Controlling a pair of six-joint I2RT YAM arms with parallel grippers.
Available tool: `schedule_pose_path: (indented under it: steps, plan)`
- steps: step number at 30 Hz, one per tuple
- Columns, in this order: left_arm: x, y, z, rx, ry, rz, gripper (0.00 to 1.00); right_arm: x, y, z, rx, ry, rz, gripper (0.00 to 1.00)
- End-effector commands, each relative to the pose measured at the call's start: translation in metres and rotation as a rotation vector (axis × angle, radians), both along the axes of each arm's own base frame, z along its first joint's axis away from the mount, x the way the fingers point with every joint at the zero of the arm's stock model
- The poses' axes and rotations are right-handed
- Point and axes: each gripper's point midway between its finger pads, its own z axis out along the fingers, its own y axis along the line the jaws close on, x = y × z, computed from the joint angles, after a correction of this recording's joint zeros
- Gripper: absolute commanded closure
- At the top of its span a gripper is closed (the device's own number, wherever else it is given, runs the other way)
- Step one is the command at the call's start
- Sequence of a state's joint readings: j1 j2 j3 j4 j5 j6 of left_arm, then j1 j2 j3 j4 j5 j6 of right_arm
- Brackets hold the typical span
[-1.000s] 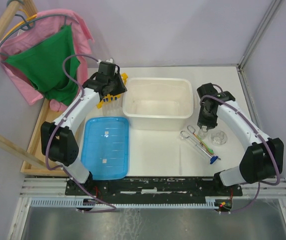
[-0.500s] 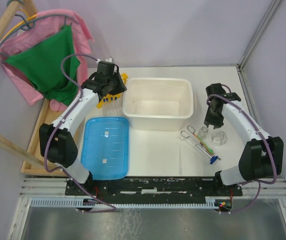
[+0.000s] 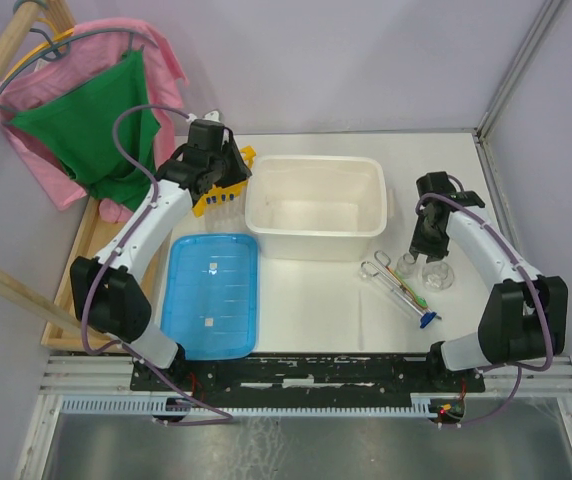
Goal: Organize the chemistry lab equipment
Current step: Pick up the chemistry item at the center of the board.
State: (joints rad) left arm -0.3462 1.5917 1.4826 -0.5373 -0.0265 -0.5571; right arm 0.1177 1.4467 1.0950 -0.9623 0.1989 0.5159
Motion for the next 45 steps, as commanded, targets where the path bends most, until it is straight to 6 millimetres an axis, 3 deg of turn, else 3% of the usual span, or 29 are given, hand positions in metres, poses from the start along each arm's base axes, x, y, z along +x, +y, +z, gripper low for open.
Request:
schedule_pose_path:
  steps: [1,18,22,25,30,38,43,45]
  plan:
    - [0.003,0.001,0.037,-0.057,-0.085,0.034,0.68,0.008,0.001,0.019,0.013,-0.08,0.026,0.61]
    - [-0.007,0.007,0.045,-0.075,-0.101,0.061,0.68,0.007,0.009,-0.025,0.049,-0.011,0.042,0.65]
    - [-0.008,0.01,0.044,-0.063,-0.101,0.068,0.68,0.007,0.011,-0.033,0.055,0.012,0.05,0.73]
    - [-0.008,0.011,0.045,-0.059,-0.103,0.07,0.68,0.009,0.01,-0.029,0.05,0.015,0.056,0.94]
    - [-0.007,0.009,0.044,-0.061,-0.1,0.068,0.68,0.017,0.0,0.006,-0.009,-0.029,0.038,0.99]
    - [-0.003,0.006,0.046,-0.069,-0.102,0.06,0.68,0.051,-0.022,0.115,-0.128,-0.237,0.013,0.99]
    - [-0.003,0.005,0.044,-0.07,-0.099,0.059,0.68,0.069,-0.013,0.157,-0.084,-0.339,0.03,0.99]
    - [-0.003,0.006,0.044,-0.07,-0.099,0.061,0.68,0.078,0.002,0.17,-0.009,-0.393,0.067,0.99]
